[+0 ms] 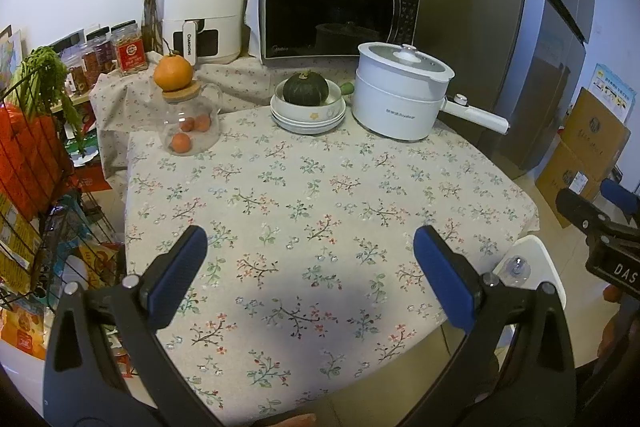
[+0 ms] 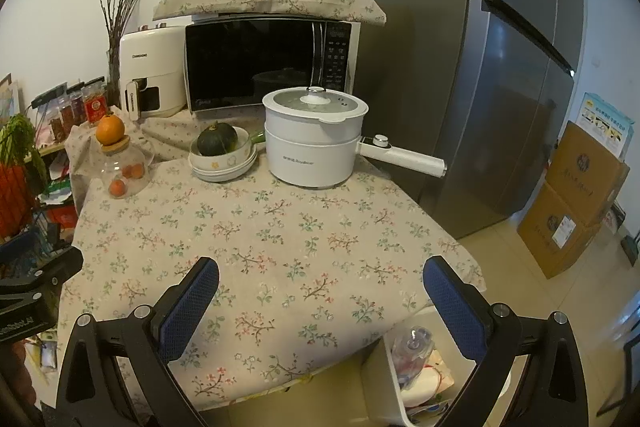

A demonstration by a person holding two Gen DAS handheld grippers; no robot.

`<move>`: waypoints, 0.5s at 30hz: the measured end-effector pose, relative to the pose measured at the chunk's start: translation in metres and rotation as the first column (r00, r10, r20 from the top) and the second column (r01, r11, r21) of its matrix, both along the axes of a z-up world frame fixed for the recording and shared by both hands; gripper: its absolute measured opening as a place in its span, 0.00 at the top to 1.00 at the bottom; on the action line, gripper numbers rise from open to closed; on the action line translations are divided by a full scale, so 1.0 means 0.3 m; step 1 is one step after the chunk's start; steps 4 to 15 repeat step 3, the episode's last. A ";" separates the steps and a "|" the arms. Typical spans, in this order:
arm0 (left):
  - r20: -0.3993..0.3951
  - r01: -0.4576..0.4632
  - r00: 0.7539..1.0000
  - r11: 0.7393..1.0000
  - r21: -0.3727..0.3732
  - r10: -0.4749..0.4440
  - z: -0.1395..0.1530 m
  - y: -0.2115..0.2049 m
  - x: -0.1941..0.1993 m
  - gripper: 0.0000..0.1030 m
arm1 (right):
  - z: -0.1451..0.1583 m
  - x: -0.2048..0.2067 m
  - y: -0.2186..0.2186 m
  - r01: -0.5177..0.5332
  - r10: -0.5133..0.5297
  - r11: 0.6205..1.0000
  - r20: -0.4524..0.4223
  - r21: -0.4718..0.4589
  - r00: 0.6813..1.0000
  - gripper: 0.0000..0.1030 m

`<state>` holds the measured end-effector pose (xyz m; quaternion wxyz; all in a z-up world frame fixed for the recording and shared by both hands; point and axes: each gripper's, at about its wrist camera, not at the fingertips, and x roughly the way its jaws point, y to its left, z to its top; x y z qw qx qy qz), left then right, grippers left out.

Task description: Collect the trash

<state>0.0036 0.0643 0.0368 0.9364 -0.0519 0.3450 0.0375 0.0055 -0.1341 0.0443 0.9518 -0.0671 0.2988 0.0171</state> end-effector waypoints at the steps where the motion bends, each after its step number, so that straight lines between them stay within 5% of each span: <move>1: -0.004 -0.001 1.000 1.000 0.003 0.001 -0.004 0.002 0.002 0.00 | -0.002 0.001 0.000 0.000 0.000 1.000 -0.002 -0.001 1.000 0.00; 15: -0.014 -0.003 1.000 1.000 0.004 0.004 -0.016 0.009 0.006 0.00 | -0.009 0.009 0.004 -0.001 0.001 1.000 -0.009 -0.001 1.000 0.00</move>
